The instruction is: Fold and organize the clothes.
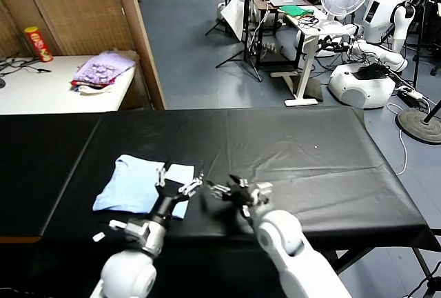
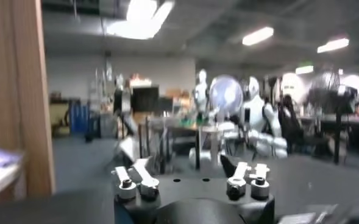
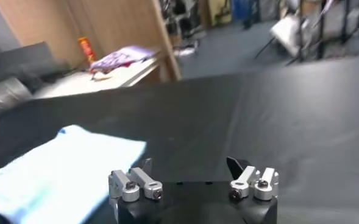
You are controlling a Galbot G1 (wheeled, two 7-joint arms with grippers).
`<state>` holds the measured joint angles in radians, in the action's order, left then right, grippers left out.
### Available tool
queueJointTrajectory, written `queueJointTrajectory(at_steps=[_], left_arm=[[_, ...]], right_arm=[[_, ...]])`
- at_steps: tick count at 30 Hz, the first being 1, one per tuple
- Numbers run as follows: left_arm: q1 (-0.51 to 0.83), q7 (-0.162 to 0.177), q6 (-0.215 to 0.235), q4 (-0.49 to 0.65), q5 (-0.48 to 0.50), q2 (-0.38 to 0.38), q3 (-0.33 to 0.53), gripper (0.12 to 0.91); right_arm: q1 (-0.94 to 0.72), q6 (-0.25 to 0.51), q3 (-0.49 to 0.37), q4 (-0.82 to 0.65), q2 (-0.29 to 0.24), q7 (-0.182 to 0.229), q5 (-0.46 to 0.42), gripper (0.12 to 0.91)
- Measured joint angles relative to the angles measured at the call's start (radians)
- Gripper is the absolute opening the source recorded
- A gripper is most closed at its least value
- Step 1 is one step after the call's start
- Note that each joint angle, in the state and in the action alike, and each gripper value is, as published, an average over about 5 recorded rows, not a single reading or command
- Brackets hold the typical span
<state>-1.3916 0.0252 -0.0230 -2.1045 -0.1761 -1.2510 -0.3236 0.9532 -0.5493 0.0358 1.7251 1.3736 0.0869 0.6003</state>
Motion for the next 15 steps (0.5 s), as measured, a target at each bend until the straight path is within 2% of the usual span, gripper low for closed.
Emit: queueJointTrajectory(at_steps=[4,8,11,15], left_arm=[[-0.022,0.006,0.011,-0.015,0.008,0.004,-0.027,0.798],[-0.04,0.014,0.019,-0.019,0.016,0.0,-0.044,0.798],[-0.051,0.02,0.022,-0.024,0.013,0.0,-0.055,0.798],[-0.063,0.023,0.03,-0.03,0.005,0.004,-0.074,0.798]], right_arm=[[-0.063,-0.008,-0.045,-0.087,0.047,-0.004,0.015,0.766],[-0.106,-0.009,-0.068,-0.151,0.085,-0.01,0.023,0.7],[-0.125,-0.002,-0.076,-0.186,0.1,-0.022,0.013,0.583],[-0.141,0.035,-0.086,-0.216,0.099,-0.057,-0.051,0.37]])
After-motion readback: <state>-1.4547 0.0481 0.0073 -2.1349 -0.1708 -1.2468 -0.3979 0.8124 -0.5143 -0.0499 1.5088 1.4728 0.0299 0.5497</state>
